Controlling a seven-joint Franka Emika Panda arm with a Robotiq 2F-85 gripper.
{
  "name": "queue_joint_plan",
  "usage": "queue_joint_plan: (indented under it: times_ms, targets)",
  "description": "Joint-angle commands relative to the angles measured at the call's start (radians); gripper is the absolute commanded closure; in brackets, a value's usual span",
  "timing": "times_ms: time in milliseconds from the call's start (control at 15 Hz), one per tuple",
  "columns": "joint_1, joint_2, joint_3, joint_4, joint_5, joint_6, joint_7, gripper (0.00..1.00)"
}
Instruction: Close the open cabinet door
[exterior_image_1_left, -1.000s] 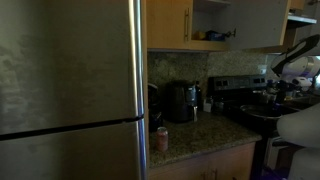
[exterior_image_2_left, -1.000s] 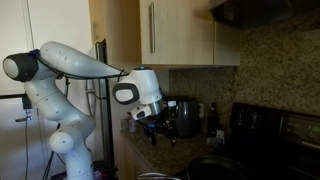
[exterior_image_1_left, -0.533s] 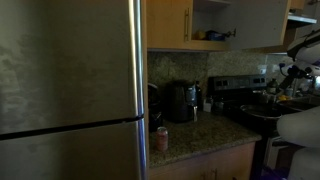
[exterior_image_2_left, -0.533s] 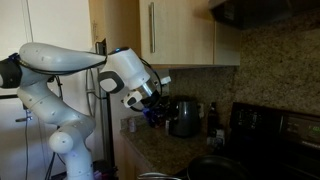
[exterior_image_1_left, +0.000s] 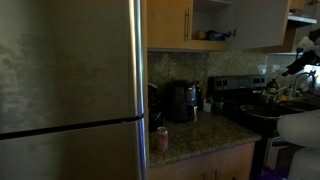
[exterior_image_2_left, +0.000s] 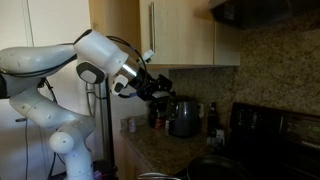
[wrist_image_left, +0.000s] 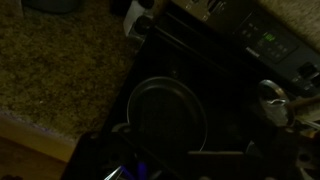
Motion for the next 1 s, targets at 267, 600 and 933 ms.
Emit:
queue_joint_plan:
  times_ms: [267,600,933]
  targets:
    - [0.111,-0.193,-0.026,0.098,0.208,0.019,-0.104,0.0]
    - [0.088,-0.198,-0.004,0.095,0.212,0.049,-0.068,0.0]
    - [0.11,-0.221,-0.006,0.16,0.376,0.209,-0.003,0.0]
